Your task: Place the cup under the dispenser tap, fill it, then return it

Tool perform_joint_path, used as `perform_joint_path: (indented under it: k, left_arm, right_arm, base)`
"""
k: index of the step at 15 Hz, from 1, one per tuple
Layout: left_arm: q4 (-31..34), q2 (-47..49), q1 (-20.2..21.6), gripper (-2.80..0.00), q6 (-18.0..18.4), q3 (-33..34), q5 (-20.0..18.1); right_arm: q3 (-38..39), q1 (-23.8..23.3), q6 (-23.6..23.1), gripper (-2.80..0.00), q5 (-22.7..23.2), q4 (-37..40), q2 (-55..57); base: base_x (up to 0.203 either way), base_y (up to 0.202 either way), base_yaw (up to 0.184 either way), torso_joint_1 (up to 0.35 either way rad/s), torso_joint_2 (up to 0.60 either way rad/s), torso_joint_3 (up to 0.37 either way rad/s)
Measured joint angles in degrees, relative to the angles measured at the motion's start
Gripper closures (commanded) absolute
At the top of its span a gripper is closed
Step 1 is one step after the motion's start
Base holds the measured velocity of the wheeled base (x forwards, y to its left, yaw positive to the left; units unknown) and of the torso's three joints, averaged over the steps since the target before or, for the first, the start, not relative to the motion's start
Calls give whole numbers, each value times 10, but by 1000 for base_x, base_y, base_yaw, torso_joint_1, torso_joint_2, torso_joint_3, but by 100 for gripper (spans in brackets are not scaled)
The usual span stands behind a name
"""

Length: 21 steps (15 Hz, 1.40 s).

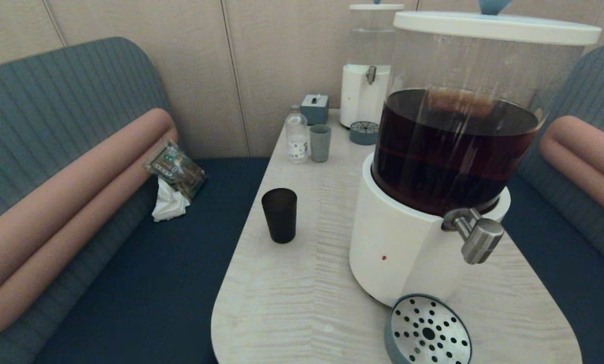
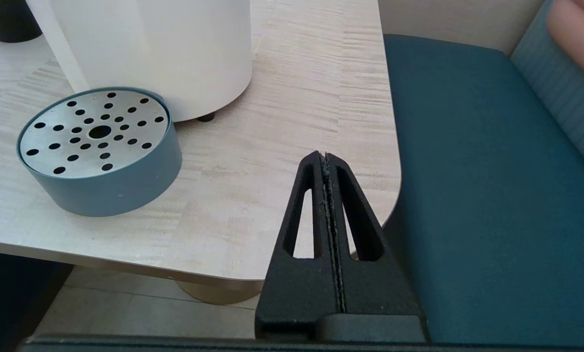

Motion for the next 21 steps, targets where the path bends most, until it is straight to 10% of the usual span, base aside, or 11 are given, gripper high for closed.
perform_joint_path:
  k: [5, 13, 21]
  left_arm:
    - [28, -87, 7, 0, 18, 68, 51]
    - [379, -102, 7, 0, 86, 75, 126]
    - [401, -102, 7, 0, 63, 76, 126]
  right_arm:
    - [0, 0, 0, 0, 0, 0, 0]
    - [0, 0, 0, 0, 0, 0, 0]
    - [0, 0, 0, 0, 0, 0, 0]
  base:
    - [0, 0, 0, 0, 0, 0]
    - [0, 0, 0, 0, 0, 0]
    - [0, 0, 0, 0, 0, 0]
